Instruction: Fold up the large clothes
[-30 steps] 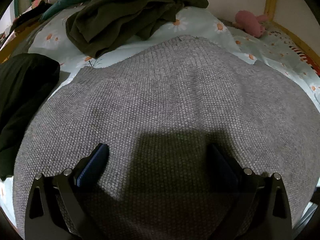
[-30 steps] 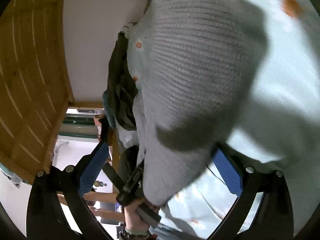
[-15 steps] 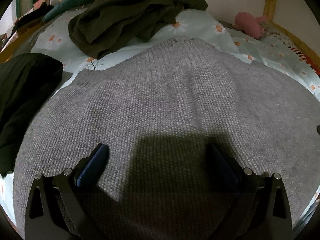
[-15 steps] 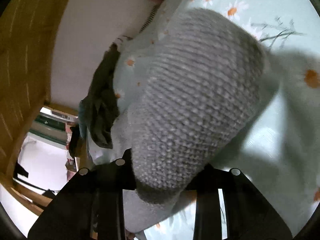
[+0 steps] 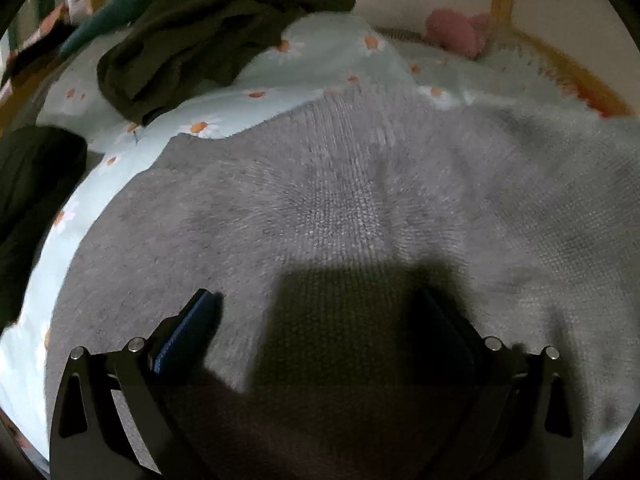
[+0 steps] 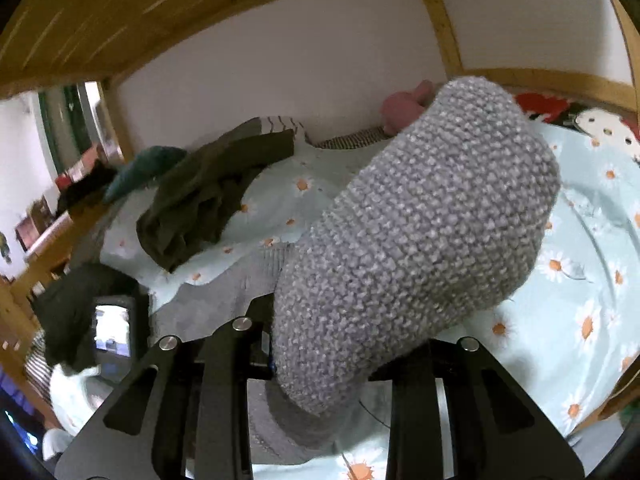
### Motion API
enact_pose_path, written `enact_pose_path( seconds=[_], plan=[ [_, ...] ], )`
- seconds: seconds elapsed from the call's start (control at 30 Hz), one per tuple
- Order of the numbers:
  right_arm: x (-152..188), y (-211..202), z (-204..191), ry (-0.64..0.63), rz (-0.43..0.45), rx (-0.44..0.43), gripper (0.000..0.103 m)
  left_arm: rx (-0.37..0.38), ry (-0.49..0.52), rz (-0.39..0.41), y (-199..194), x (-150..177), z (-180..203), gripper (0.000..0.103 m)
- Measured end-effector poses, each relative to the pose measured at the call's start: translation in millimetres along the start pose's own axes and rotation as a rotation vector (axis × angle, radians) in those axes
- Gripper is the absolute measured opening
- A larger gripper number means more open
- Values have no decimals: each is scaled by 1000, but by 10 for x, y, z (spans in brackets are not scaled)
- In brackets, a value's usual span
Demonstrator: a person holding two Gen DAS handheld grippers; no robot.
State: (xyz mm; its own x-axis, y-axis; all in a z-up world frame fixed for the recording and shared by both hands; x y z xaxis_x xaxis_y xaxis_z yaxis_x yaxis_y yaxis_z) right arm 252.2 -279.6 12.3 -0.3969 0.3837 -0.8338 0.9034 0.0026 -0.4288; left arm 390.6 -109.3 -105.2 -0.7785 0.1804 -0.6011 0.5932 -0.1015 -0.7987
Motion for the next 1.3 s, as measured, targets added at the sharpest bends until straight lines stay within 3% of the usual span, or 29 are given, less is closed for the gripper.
enact_pose_path(
  seconds=[0.07,0.1,0.17,0.2,0.23,0.3,0.47,0.57,0.6,0.7,0.77,0.8,0.87,1.0,1.07,1.17,1.3],
  plan=[
    [-8,8,-19,-13,2,12,28,-55,-49,61,-200,-25,-218,98],
    [-18,53,-47,-17,2,20,28,-139,-54,82,-264,-51,-388,98],
    [-45,76,-73,-20,4,24,28,-235,-16,56,-156,-64,-553,98],
    [-50,122,-136,-25,7,28,28,-265,24,-15,63,-17,-618,98],
    [-75,144,-197,-31,12,27,28,-227,34,-68,247,57,-644,98],
    [-107,165,-323,-59,20,25,28,-169,-18,-25,296,109,-728,99],
    [-178,303,-979,-225,45,16,28,-136,-20,-55,320,74,-749,99],
    [-132,435,-1542,-385,51,1,28,-9,-91,-21,210,76,-929,98],
    [-83,480,-1724,-447,47,-4,28,26,-166,12,126,76,-1108,98],
    [206,646,-2227,-642,13,-5,28,-73,-396,71,-25,135,-1773,98],
    [448,752,-2440,-743,-17,-8,28,-79,-453,22,85,201,-2082,98],
    [602,807,-2528,-800,-34,-5,29,-52,-465,-21,194,256,-2201,97],
    [936,903,-2649,-901,-72,-12,29,-9,-455,25,195,295,-2313,97],
    [1726,1053,-2781,-1151,-153,-17,29,-76,-477,22,171,281,-2391,97],
    [1962,1098,-2755,-1204,-143,8,30,-118,-487,38,126,249,-2459,97],
    [1953,1108,-2760,-1178,-149,11,31,-136,-494,106,-133,112,-2561,97],
    [2000,1056,-2740,-1215,-136,21,31,-90,-443,267,-816,-232,-2489,97]
  ],
)
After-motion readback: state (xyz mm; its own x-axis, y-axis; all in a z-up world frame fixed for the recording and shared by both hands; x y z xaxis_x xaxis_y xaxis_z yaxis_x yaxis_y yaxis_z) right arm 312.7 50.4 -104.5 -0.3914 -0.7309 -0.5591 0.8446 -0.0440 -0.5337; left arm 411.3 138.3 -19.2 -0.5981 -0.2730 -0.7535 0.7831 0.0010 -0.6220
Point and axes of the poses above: each gripper's, at about its wrist camera, not at the fingertips, and y roughly the way its jaws point, z to its right, x to its underside, the point moved 3 cm from there along y, roughly the way its jaws point, and after that the axes turned 6 degrees about -x, right-handed, at the moved point
